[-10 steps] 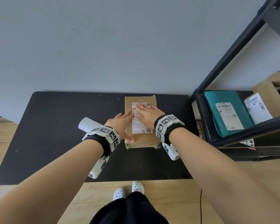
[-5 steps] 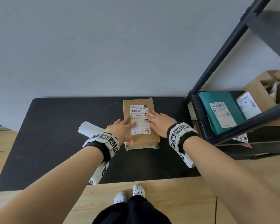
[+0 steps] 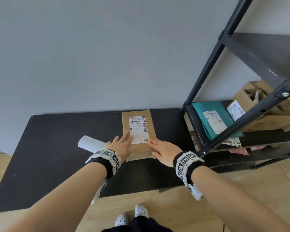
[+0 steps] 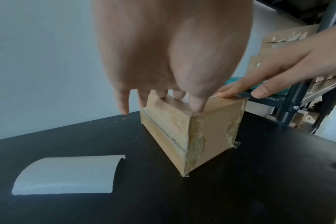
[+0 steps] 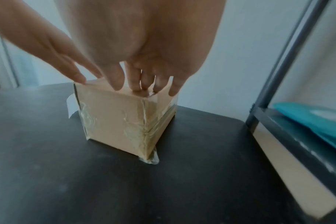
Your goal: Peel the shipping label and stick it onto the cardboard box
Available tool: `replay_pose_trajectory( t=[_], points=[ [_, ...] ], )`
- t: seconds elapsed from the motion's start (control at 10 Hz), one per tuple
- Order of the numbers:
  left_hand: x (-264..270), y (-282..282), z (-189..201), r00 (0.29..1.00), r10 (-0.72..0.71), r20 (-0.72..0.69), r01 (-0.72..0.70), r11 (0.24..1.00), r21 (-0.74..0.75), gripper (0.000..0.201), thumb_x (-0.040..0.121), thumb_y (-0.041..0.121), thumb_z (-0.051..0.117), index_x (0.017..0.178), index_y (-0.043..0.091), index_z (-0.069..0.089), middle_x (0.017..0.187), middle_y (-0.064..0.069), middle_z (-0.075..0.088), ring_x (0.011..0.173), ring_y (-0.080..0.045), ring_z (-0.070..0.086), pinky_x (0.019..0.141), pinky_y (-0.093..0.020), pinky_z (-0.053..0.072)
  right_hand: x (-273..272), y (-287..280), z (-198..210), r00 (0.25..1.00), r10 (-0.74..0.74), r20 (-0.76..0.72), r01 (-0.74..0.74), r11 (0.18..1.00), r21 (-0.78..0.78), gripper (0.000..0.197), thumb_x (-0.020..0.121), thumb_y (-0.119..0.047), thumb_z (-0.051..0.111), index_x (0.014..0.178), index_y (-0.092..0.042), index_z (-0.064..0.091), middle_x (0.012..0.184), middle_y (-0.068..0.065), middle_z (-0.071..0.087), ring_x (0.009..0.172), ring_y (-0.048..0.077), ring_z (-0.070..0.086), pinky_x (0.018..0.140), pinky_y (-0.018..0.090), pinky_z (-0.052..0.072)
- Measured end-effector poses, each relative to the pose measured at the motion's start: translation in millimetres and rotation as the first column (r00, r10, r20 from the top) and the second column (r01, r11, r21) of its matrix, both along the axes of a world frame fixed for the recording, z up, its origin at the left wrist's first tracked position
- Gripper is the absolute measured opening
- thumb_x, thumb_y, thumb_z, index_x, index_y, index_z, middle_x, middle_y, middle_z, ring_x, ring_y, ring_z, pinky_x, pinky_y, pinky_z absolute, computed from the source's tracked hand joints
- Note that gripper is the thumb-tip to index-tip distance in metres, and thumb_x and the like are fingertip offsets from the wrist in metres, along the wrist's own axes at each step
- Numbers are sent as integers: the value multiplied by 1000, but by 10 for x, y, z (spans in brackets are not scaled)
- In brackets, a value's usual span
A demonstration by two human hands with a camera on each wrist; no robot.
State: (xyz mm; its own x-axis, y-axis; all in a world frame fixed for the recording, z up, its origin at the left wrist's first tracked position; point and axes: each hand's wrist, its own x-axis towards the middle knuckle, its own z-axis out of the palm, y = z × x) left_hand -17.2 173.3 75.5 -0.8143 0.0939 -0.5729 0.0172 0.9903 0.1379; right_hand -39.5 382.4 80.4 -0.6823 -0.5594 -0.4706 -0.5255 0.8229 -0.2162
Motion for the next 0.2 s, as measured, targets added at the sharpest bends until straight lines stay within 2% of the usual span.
replay_pose_trajectory(
  t=[0.1,0.2],
  points=[
    [13,-80,40,999,47,6,-47,999,-15,63,99,41,34,151,36,-1,162,5,-7,149,-29,10,118,-49,25,58,-33,41,996,-59,-65,54,996,-64,49,102,-28,30,149,-17,23,161,-3,17,147,13,18,120,33,16],
    [-49,-149,229,995,104,-3,-104,994,24,59,97,43,37,151,36,13,161,-3,18,143,-30,31,113,-47,35,70,-107,110,988,-118,-101,106,987,-117,45,101,-31,34,144,-17,36,156,-1,31,137,20,40,112,38,35]
  ],
)
